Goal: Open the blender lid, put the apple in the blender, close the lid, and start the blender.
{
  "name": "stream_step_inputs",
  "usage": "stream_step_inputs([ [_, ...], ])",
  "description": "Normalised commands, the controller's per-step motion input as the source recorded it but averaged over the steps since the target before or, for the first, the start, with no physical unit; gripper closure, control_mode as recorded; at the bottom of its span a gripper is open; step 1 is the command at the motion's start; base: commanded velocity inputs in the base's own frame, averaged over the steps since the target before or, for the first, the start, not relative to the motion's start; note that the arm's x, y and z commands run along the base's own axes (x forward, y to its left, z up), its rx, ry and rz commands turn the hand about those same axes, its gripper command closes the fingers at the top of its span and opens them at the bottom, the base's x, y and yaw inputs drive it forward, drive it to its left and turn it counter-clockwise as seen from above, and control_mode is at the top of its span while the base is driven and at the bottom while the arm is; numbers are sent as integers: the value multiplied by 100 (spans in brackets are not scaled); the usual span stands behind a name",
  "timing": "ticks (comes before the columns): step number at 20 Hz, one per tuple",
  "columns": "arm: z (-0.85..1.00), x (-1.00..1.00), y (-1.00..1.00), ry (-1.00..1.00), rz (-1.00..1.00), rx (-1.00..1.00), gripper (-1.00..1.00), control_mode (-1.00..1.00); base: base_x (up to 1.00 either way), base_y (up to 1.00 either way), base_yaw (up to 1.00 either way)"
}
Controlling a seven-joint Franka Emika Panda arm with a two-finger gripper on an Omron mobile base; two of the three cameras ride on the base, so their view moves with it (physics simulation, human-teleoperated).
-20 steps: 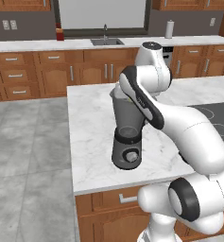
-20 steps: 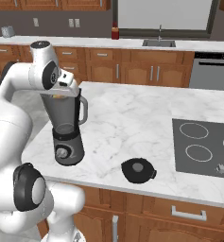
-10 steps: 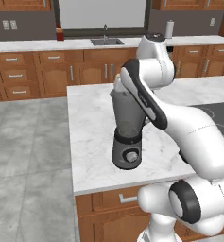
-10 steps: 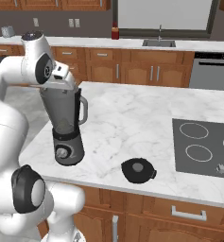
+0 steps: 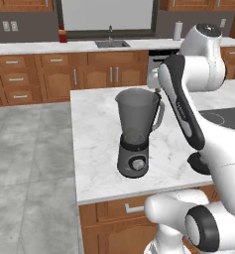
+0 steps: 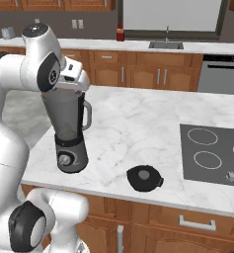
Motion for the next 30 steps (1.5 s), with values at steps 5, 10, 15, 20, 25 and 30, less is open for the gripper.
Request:
stream_step_inputs([
  [5,-69,-50,-100,0,-10,3,-100,-100,0,0,0],
  [10,-92,-28,-100,1,-11,1,-100,-100,0,0,0],
  [15,-100,-1,-100,12,-11,0,-100,-100,0,0,0],
  [20,-97,7,-93,20,-7,0,-100,-100,0,0,0],
  [25,-79,32,-58,18,-1,0,-100,-100,0,0,0],
  [30,-59,49,-25,9,1,1,-100,-100,0,0,0],
])
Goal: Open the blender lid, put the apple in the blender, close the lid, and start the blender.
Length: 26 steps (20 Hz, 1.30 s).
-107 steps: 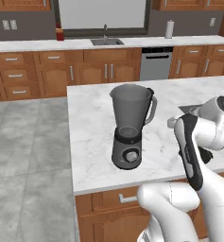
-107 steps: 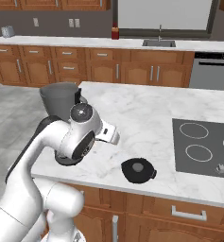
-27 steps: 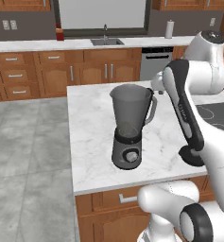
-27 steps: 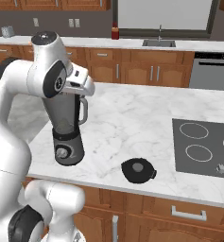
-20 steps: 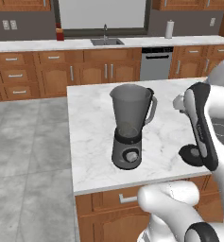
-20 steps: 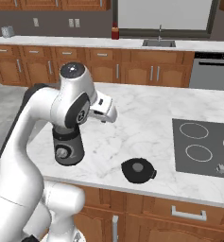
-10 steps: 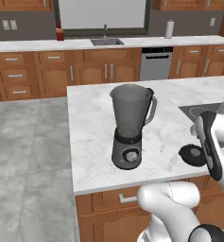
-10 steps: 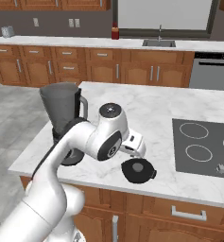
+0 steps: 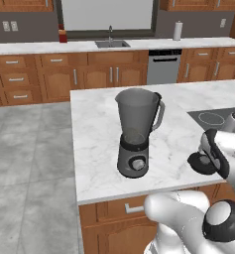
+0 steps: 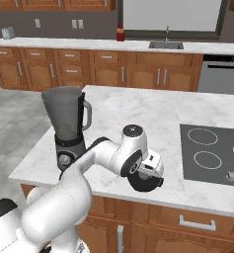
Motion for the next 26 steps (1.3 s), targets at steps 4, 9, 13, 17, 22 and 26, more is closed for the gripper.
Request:
stream_step_inputs([
  [4,-45,48,-21,4,5,4,-100,-100,0,0,0],
  [9,-35,37,-6,1,7,5,-100,-100,0,0,0],
  [13,-33,19,0,3,6,1,-100,-100,0,0,0],
  [17,-34,18,0,5,3,0,-100,-100,0,0,0],
  [22,-25,33,0,6,2,0,-100,-100,0,0,0],
  [26,-21,21,0,5,2,0,-100,-100,0,0,0],
])
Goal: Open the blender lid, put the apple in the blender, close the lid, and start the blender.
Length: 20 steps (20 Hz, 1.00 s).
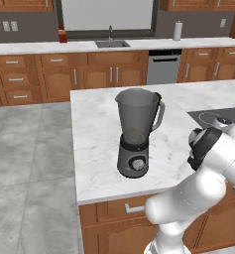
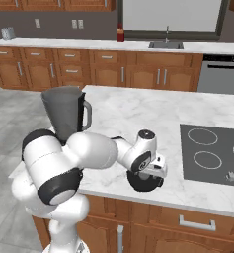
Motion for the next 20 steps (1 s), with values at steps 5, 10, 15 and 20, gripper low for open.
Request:
stream_step_inputs([
  [5,-55,-3,8,5,1,0,100,-100,0,0,0],
  [10,-54,-1,37,1,0,0,100,-100,0,0,0],
  [15,-39,-2,55,0,0,0,100,-100,0,0,0],
  [20,-30,-13,60,0,0,0,100,-100,0,0,0],
])
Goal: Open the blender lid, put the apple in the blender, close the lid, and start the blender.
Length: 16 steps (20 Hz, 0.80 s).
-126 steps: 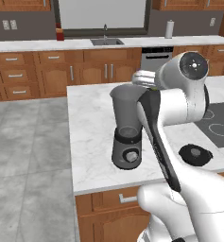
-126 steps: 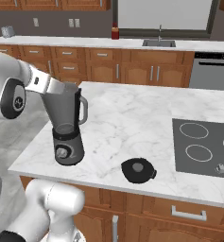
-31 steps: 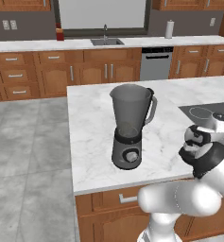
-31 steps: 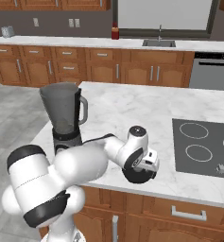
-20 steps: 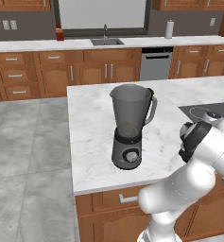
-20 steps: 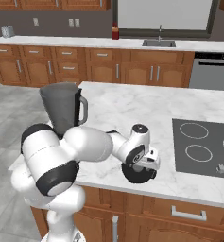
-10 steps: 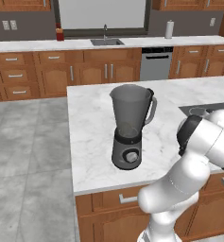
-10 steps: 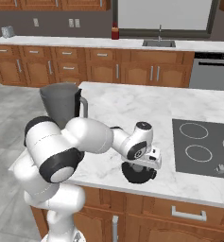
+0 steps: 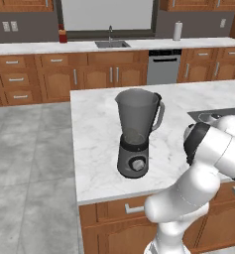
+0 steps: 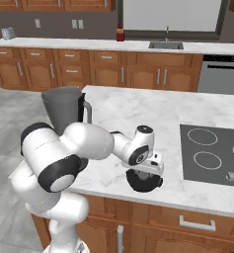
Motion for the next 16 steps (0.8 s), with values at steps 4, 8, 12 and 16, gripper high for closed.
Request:
stream_step_inputs([
  [4,6,-24,26,-3,-2,0,100,-100,0,0,0],
  [8,82,-39,-2,-6,-1,0,100,-100,0,0,0],
  [12,100,-25,0,-14,0,0,100,-100,0,0,0],
  [16,100,-9,1,-15,0,0,100,-100,0,0,0],
])
